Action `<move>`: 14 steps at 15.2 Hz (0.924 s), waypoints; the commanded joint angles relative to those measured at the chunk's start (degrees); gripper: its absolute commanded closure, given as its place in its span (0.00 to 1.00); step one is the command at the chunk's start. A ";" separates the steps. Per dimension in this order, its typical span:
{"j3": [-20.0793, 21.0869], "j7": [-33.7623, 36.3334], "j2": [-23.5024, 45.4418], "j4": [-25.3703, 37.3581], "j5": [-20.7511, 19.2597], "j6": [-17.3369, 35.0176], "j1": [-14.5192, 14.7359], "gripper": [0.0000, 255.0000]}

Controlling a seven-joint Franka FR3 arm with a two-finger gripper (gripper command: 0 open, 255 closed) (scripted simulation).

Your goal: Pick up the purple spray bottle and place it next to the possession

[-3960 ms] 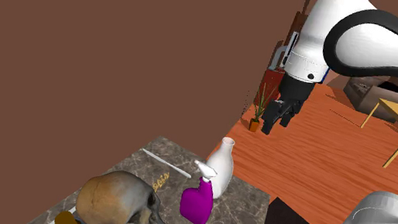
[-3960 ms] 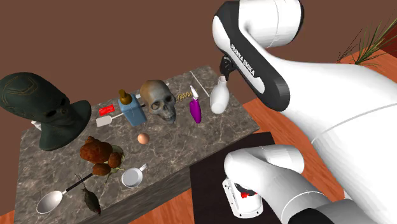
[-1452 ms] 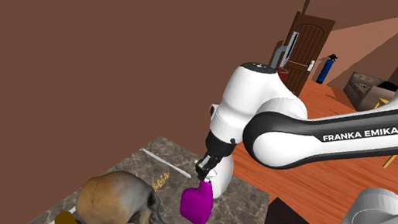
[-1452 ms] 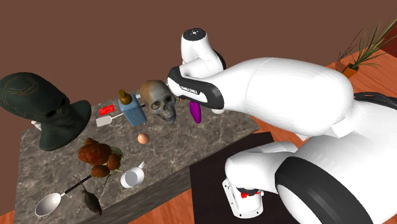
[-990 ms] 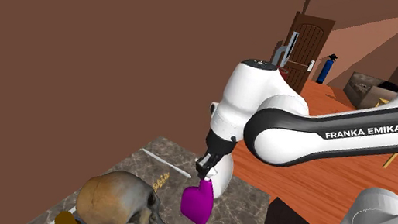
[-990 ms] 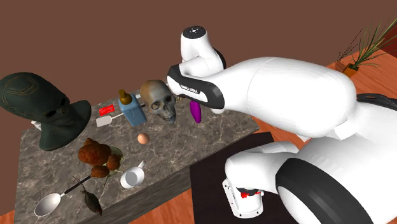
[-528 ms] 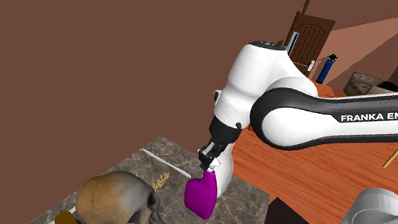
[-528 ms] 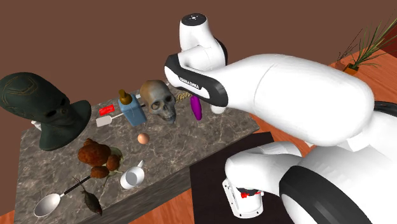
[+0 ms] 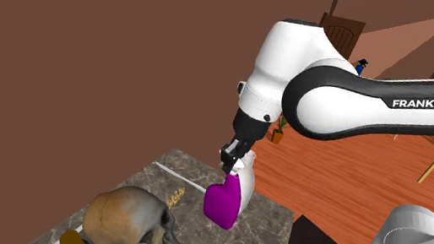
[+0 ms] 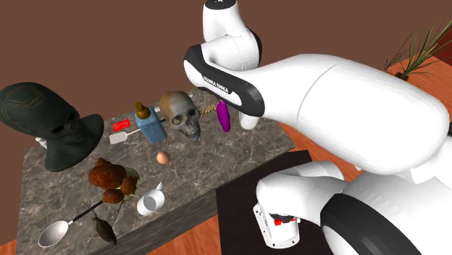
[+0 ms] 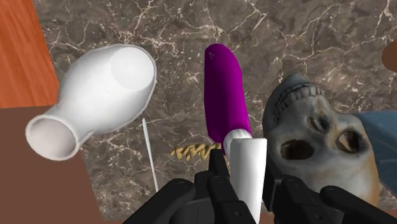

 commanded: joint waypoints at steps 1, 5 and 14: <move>-0.24 -0.11 -0.20 1.40 -0.12 -1.62 -0.07 1.00; -0.60 -0.21 -0.45 4.29 -0.33 -4.75 -0.20 1.00; -1.28 -0.33 -0.21 11.36 -0.86 -11.59 -0.53 1.00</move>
